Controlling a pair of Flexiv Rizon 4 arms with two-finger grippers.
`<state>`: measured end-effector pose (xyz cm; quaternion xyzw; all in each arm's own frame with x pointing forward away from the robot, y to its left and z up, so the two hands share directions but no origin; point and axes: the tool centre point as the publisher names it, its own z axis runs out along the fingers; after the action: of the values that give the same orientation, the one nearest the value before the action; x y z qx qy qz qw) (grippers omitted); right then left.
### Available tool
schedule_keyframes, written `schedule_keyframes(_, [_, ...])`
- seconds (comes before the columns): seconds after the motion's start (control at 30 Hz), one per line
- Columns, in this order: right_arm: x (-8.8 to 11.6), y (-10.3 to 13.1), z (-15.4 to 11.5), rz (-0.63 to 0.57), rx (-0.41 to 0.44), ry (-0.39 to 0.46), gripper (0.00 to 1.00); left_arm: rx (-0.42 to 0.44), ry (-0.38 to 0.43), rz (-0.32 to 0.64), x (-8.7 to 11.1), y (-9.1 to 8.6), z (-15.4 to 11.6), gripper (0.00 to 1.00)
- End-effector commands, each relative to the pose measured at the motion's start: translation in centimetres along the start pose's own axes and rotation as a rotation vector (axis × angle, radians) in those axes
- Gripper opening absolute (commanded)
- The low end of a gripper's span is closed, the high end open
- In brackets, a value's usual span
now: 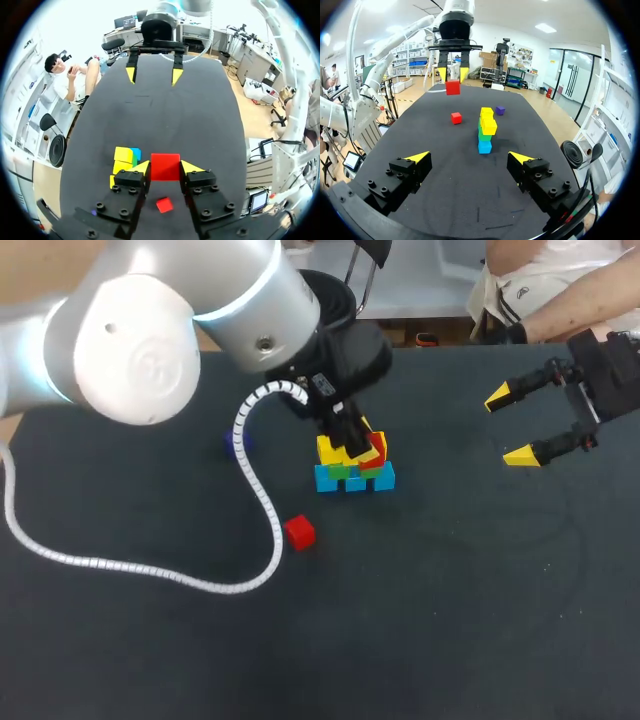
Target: Place the blue cubes, place green cubes on the blue cubes, place the yellow cubes on the green cubes, then place the red cubes on the yellow cubes, and place purple cube on the red cubes.
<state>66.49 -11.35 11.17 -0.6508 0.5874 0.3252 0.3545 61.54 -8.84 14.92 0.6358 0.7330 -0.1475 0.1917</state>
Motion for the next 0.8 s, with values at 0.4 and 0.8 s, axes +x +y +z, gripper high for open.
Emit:
schedule_keyframes(0.4, [0.0,0.0,0.0,-0.001,0.001,-0.001,1.00,0.032,0.033,-0.064,1.7,1.5,0.0,0.00])
schedule_keyframes(0.8, [0.0,0.0,0.0,-0.001,0.001,-0.001,1.00,0.045,0.043,-0.074,1.8,3.9,1.0,0.00])
